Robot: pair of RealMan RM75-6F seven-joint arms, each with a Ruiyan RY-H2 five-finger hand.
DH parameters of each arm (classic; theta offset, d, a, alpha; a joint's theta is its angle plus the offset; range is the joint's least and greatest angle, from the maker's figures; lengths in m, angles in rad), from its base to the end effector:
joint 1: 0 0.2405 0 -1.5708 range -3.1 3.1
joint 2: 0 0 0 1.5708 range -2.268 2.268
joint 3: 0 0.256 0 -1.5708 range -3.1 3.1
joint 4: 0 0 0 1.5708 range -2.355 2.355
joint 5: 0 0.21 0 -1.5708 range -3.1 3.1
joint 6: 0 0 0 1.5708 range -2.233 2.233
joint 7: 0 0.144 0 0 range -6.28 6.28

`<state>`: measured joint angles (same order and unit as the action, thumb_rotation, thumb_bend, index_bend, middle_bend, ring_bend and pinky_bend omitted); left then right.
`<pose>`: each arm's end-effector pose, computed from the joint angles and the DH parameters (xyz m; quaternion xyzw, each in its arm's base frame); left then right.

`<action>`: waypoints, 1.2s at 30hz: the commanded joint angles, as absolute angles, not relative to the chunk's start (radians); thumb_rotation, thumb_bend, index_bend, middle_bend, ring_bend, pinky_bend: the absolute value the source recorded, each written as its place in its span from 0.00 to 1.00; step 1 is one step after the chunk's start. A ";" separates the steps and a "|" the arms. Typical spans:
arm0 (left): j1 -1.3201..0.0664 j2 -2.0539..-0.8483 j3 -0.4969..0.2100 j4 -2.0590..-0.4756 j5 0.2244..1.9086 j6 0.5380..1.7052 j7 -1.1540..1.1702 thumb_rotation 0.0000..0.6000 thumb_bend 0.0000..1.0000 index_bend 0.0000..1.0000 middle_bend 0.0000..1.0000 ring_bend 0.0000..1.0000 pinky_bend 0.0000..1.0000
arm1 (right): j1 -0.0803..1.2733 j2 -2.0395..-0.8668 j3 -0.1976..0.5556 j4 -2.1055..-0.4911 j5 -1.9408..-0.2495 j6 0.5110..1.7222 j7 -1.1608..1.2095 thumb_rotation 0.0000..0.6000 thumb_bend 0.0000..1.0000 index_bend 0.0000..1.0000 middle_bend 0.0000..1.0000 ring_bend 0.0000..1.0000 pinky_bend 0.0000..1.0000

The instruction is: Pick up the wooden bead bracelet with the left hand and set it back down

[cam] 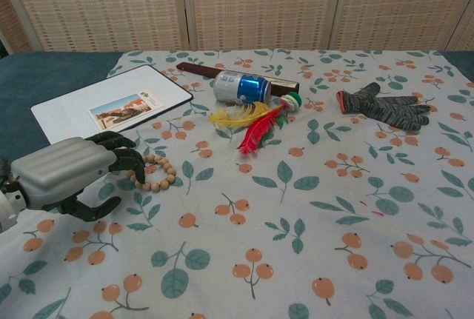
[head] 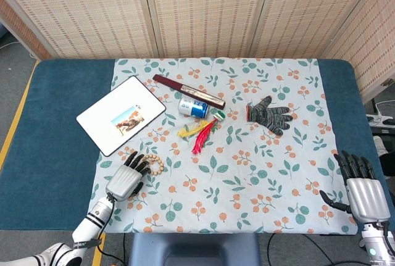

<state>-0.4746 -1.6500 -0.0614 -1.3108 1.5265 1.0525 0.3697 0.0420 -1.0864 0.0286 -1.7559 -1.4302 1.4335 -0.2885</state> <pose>-0.2128 0.2682 -0.0474 -0.7968 -0.2799 -0.3312 0.4208 -0.3050 -0.1607 0.1498 0.6206 -0.3839 0.2882 0.6201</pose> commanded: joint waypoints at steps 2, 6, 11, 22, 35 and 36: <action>-0.483 -1.658 -0.062 -1.304 1.529 1.068 0.358 1.00 0.51 0.21 0.21 0.06 0.00 | 0.042 -1.085 0.028 -1.756 -1.431 1.433 -0.285 0.52 0.20 0.00 0.00 0.00 0.00; -0.490 -1.666 -0.055 -1.289 1.519 1.060 0.365 1.00 0.51 0.21 0.22 0.06 0.00 | 0.040 -1.082 0.028 -1.759 -1.432 1.438 -0.282 0.52 0.20 0.00 0.00 0.00 0.00; -0.491 -1.680 -0.041 -1.267 1.503 1.053 0.388 1.00 0.51 0.27 0.28 0.08 0.00 | 0.037 -1.078 0.028 -1.761 -1.435 1.446 -0.279 0.52 0.20 0.00 0.00 0.00 0.00; -0.514 -1.734 -0.026 -1.168 1.520 1.064 0.419 1.00 0.51 0.37 0.43 0.15 0.00 | 0.035 -1.071 0.026 -1.768 -1.436 1.447 -0.274 0.52 0.20 0.00 0.00 0.00 0.00; -0.528 -1.745 -0.042 -1.168 1.498 1.090 0.562 1.00 0.51 0.54 0.67 0.33 0.00 | 0.036 -1.067 0.020 -1.774 -1.442 1.441 -0.271 0.52 0.20 0.00 0.00 0.00 0.00; -0.528 -1.746 -0.042 -1.168 1.496 1.091 0.571 1.00 0.51 0.55 0.68 0.34 0.00 | 0.035 -1.066 0.019 -1.776 -1.444 1.443 -0.269 0.52 0.20 0.00 0.00 0.00 0.00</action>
<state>-0.5273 -1.7439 -0.0395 -1.1673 1.4987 1.0860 0.5622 0.0356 -1.0666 0.0194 -1.7753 -1.4433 1.4424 -0.2690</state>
